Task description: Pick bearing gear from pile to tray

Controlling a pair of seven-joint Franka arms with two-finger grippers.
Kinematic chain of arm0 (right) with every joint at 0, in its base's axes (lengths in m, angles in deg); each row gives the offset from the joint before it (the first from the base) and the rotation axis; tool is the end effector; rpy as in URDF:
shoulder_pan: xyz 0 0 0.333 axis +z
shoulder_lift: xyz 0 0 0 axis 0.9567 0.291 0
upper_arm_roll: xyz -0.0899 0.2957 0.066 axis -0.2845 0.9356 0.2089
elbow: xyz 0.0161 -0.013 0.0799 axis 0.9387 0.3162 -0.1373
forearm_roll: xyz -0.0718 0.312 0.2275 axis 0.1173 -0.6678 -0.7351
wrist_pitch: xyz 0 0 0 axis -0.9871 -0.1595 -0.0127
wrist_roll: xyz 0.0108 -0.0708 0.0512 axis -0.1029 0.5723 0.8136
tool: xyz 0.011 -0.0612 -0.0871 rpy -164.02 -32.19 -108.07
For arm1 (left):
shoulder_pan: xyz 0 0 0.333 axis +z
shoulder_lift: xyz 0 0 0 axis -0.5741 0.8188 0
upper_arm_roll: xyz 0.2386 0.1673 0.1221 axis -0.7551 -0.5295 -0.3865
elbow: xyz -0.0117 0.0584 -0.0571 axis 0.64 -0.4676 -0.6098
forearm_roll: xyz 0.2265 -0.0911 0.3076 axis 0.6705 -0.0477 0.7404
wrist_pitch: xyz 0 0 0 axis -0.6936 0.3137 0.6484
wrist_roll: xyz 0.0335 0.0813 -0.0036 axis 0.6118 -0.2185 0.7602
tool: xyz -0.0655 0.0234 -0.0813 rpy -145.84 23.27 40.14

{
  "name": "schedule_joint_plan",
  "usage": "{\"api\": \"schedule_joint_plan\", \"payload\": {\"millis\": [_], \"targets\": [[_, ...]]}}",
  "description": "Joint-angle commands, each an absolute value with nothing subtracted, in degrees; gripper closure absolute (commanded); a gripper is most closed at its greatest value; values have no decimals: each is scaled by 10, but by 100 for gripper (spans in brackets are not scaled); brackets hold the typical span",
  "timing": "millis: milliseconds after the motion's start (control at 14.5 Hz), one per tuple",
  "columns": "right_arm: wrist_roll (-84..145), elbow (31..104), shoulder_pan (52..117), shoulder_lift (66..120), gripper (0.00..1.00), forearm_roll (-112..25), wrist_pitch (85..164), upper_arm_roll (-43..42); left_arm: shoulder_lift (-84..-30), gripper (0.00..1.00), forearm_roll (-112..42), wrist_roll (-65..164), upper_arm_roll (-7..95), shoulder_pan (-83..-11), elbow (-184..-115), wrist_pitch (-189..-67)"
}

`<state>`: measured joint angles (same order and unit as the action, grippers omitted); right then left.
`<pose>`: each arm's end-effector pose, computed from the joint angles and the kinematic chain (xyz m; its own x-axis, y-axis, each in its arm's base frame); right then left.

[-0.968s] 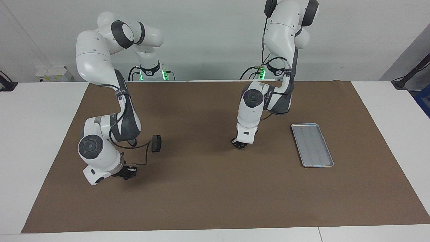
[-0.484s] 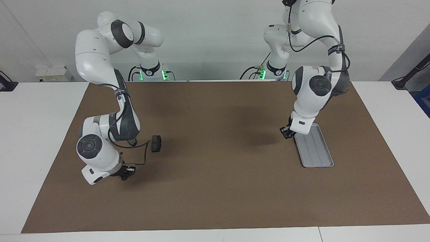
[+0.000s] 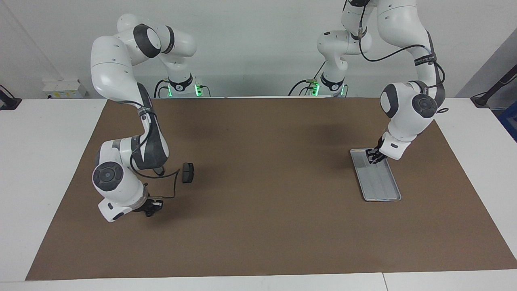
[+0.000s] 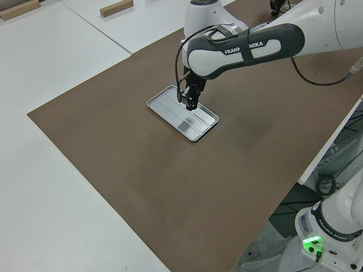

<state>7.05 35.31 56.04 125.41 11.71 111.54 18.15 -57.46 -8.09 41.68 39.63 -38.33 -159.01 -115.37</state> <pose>0.7315 -0.0023 0.2868 0.9865 -0.0758 -0.1449 -0.0617 -0.9931 0.0993 0.5675 -0.0146 0.3417 0.9943 0.0935 -0.0507 0.0919 -0.9952 -0.0330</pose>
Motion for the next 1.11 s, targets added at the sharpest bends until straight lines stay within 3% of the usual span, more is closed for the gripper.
{"api": "schedule_joint_plan", "payload": {"millis": [0,622,1037], "targets": [[38,346,584,1242,89,122,1063,179,-601,100,-76,378,400,-379,-1636,-1201],[-169,319,689,1176,89,7,976,185,-597,100,-81,320,400,-366,-1651,-1207],[-414,298,804,1173,89,-36,998,187,-593,100,-82,320,400,-359,-1674,-1244]]}}
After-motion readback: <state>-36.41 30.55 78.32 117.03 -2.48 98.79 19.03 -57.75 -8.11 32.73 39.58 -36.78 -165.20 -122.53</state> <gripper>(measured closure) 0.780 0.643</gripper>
